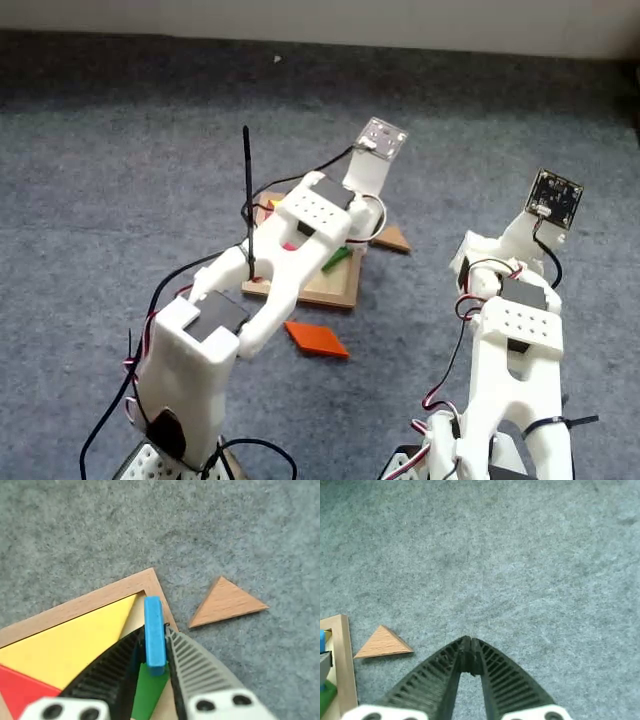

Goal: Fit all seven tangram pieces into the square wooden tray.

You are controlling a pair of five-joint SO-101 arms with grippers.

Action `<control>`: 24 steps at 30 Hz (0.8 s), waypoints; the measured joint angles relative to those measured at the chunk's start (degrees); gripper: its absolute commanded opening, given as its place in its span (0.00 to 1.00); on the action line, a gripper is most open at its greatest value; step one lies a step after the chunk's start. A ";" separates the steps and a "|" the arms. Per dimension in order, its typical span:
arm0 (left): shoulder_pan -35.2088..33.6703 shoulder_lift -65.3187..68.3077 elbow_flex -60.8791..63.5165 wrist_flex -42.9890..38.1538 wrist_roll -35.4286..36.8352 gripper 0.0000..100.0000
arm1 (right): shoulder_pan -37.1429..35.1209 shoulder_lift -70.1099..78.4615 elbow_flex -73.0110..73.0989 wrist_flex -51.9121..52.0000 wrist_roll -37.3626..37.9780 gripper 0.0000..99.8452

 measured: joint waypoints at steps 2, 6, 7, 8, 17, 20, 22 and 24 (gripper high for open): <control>0.00 0.44 -0.53 0.00 0.00 0.17 | 0.00 0.00 0.00 0.00 0.00 0.01; 0.00 0.44 -0.53 0.00 0.00 0.17 | 0.00 0.00 0.00 0.00 0.00 0.01; 0.00 0.44 -0.53 0.00 0.00 0.17 | 0.00 0.00 0.00 0.00 0.00 0.01; 0.00 0.44 -0.53 0.00 0.00 0.17 | 0.00 0.00 0.00 0.00 0.00 0.01; -3.60 0.44 -0.53 0.44 0.00 0.17 | 0.00 0.00 0.00 0.00 0.00 0.01; -4.40 0.44 -0.53 0.44 0.00 0.17 | 0.00 0.00 0.00 0.00 0.00 0.01; -5.10 0.44 -0.53 0.44 0.00 0.17 | 0.00 0.00 0.00 0.00 0.00 0.01; -5.80 0.44 -0.53 0.44 0.00 0.17 | 0.00 0.00 0.00 0.00 0.00 0.01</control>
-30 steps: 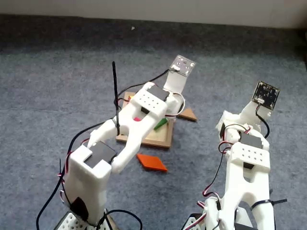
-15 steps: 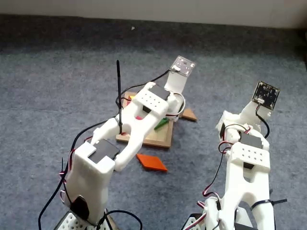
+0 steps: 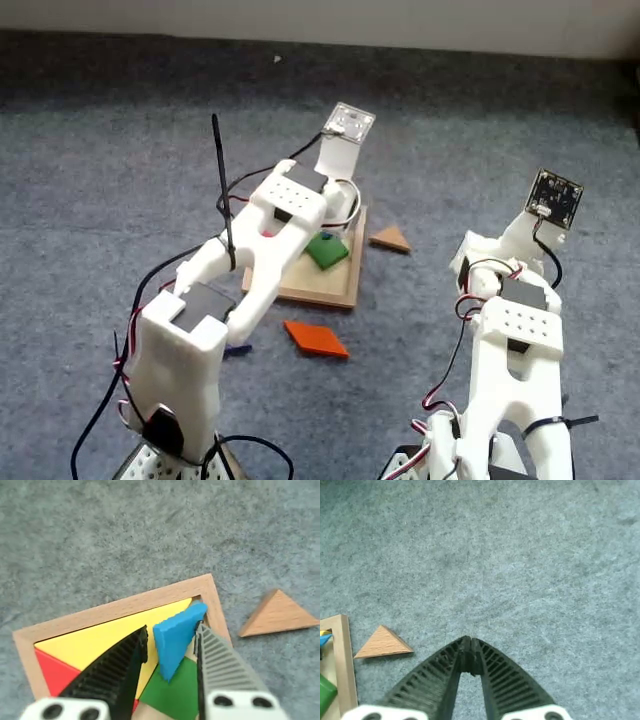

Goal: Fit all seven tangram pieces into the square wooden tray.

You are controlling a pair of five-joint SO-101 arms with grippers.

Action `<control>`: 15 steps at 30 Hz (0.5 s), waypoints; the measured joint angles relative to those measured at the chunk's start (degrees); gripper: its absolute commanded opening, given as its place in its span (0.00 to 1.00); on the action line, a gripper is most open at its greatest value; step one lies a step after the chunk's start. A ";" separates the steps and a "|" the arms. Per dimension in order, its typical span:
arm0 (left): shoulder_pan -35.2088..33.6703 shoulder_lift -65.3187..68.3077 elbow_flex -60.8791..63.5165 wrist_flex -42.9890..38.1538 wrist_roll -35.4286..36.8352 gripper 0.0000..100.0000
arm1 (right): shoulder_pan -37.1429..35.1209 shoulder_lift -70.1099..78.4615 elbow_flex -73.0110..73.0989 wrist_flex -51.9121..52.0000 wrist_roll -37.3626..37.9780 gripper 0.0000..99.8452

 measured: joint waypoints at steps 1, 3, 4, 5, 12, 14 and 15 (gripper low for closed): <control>-0.26 0.00 0.00 0.18 0.00 0.17 | 0.00 0.00 0.00 0.00 0.00 0.01; -0.26 0.00 0.00 0.70 0.00 0.17 | 0.00 0.00 0.00 0.00 0.00 0.01; -0.09 0.00 0.00 0.88 0.00 0.17 | 0.00 0.00 0.00 0.00 0.00 0.01; 0.00 0.00 0.00 1.05 0.00 0.17 | 0.00 0.00 0.00 0.00 0.00 0.01; -1.05 -1.32 0.00 2.81 0.00 0.17 | 0.00 0.00 0.00 0.00 0.00 0.01; -2.02 -2.02 0.00 3.16 0.00 0.17 | 0.00 0.00 0.00 0.00 0.00 0.01; -2.46 -2.20 0.00 3.25 0.00 0.17 | 0.00 0.00 0.00 0.00 0.00 0.01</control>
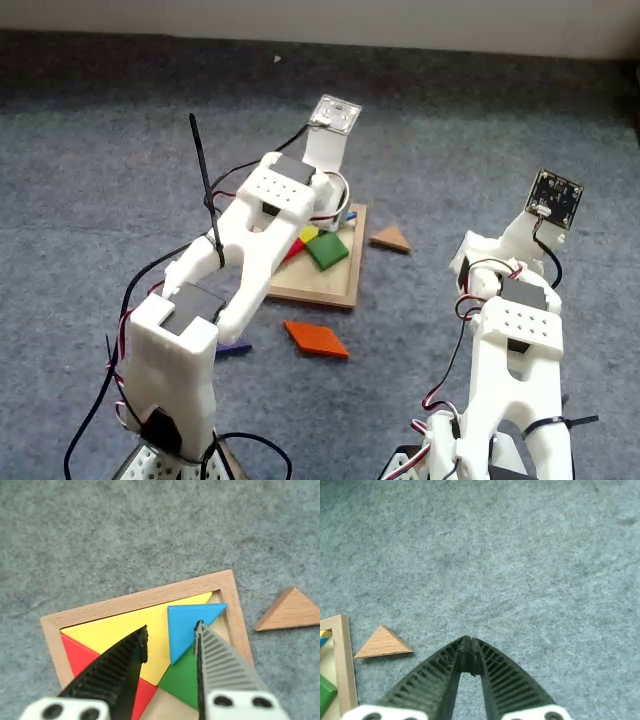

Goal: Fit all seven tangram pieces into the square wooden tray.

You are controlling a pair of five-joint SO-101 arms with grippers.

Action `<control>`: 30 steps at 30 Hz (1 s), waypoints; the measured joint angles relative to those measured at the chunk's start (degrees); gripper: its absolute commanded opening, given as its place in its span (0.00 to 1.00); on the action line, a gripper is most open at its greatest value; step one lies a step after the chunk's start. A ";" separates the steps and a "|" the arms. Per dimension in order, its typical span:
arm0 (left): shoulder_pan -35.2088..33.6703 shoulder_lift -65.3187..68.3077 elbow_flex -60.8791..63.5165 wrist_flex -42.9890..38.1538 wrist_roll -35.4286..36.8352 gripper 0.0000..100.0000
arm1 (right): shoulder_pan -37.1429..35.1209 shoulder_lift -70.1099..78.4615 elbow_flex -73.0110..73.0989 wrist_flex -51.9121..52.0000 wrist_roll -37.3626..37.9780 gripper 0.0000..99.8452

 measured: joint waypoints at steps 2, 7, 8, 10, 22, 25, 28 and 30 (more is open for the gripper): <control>-0.70 -0.09 0.00 0.09 0.00 0.17 | 0.00 0.00 0.00 0.00 0.00 0.01; -0.88 -1.76 0.00 0.88 0.00 0.17 | 0.00 0.00 0.00 0.00 0.00 0.01; -1.05 -2.20 0.00 1.23 0.00 0.17 | 0.00 0.00 0.00 0.00 0.00 0.01; -1.93 -2.73 0.00 1.41 0.00 0.17 | 0.00 0.00 0.00 0.00 0.00 0.01; -5.54 -0.35 0.00 1.41 -1.49 0.17 | 0.00 0.00 0.00 0.00 0.00 0.01; -4.84 0.09 0.00 1.41 -2.99 0.17 | 0.00 0.00 0.00 0.00 0.00 0.01; -3.43 0.09 0.00 1.49 -3.34 0.17 | 0.00 0.00 0.00 0.00 0.00 0.01; -2.81 0.09 0.00 1.49 -3.34 0.17 | 0.00 0.00 0.00 0.00 0.00 0.01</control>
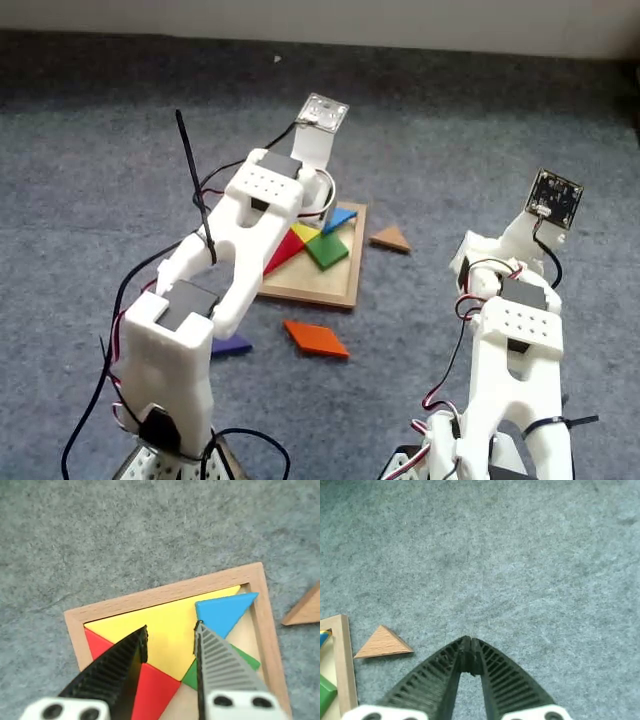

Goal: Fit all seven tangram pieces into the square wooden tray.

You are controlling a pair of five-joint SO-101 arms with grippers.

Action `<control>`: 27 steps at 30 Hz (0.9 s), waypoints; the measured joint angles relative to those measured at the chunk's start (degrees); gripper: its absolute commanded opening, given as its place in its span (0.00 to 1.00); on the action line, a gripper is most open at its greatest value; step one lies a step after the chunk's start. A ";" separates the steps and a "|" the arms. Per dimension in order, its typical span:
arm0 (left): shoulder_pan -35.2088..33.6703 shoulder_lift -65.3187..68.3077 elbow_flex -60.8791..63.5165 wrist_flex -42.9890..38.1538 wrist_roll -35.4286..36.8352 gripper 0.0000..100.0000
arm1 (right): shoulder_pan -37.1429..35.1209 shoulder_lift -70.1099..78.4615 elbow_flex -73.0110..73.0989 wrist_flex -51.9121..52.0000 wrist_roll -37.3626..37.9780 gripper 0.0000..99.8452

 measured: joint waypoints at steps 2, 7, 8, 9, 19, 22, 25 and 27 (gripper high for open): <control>0.44 0.00 0.00 0.00 0.00 0.17 | 0.00 0.00 0.00 0.00 0.00 0.01; 2.73 0.00 0.00 1.14 -0.18 0.17 | 0.00 0.00 0.00 0.00 0.00 0.01; 3.25 0.00 0.00 1.49 -0.18 0.17 | 0.00 0.00 0.00 0.00 0.00 0.01; 3.78 0.00 0.00 1.67 -0.18 0.17 | 0.00 0.00 0.00 0.00 0.00 0.01; 5.36 0.00 -0.18 2.99 -0.18 0.17 | 0.00 0.00 0.00 0.00 0.00 0.01; 5.27 0.00 -0.18 4.13 -0.18 0.17 | 0.00 0.00 0.00 0.00 0.00 0.01; 5.36 -0.09 -0.18 5.01 -0.18 0.17 | 0.00 0.00 0.00 0.00 0.00 0.01; 5.36 -0.97 -0.18 6.59 -0.18 0.17 | 0.00 0.00 0.00 0.00 0.00 0.01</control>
